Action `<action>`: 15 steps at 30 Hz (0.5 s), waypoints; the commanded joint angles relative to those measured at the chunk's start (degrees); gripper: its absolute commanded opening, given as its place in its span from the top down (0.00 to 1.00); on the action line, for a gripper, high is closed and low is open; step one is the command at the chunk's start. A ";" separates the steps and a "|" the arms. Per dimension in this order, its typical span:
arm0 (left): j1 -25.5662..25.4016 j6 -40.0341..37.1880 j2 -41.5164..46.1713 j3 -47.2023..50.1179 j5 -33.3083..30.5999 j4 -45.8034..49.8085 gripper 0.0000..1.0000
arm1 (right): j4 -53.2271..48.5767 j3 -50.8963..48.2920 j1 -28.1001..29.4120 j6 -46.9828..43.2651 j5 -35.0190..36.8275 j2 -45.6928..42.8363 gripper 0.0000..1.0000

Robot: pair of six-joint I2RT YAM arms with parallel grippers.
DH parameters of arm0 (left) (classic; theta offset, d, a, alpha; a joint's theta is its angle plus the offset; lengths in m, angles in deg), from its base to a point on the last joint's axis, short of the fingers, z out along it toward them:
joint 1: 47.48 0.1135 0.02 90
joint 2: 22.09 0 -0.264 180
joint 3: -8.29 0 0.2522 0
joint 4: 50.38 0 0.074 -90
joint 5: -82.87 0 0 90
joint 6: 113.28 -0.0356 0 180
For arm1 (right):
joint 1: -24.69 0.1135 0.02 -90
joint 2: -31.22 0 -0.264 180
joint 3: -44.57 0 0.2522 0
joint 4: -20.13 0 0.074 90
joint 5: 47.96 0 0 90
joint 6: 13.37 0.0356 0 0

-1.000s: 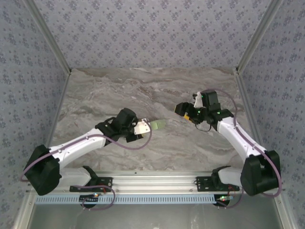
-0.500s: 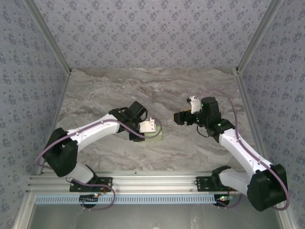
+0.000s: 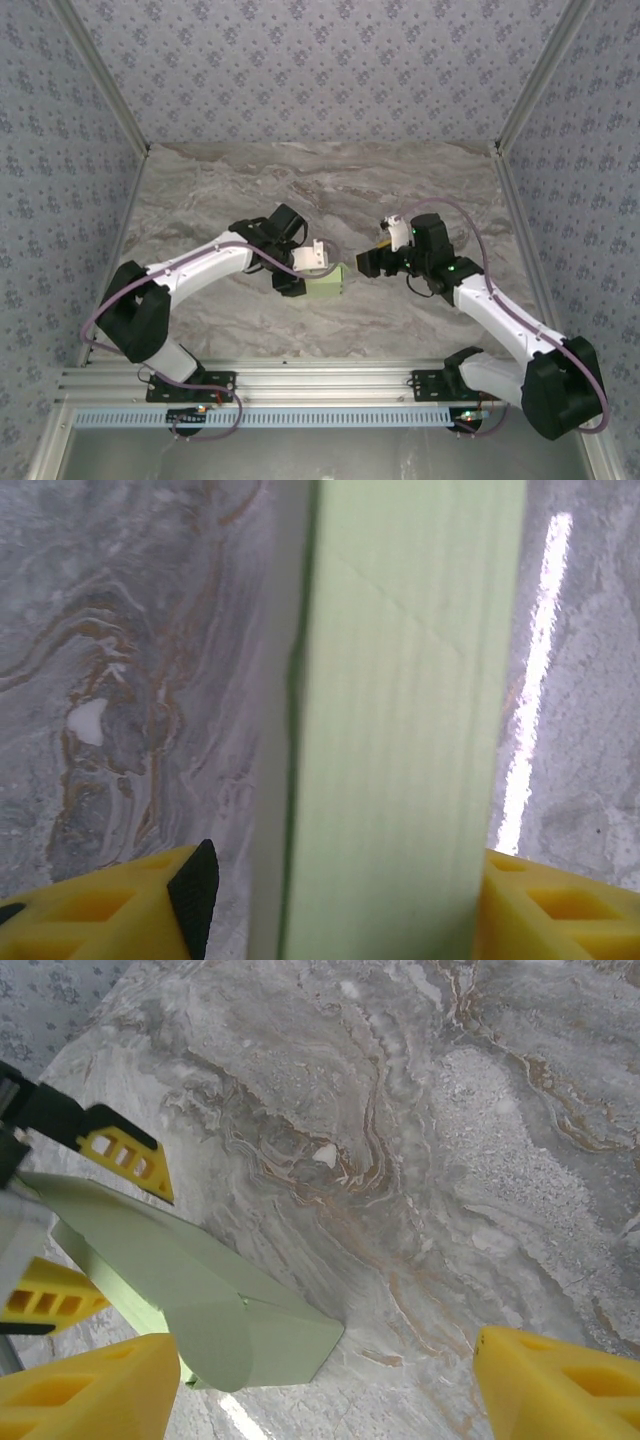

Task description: Fold the paper box

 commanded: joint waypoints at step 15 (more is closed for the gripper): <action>3.50 5.28 7.46 0.90 10.06 -6.30 0.25 | -5.76 9.40 5.60 -9.58 -1.72 8.75 0.35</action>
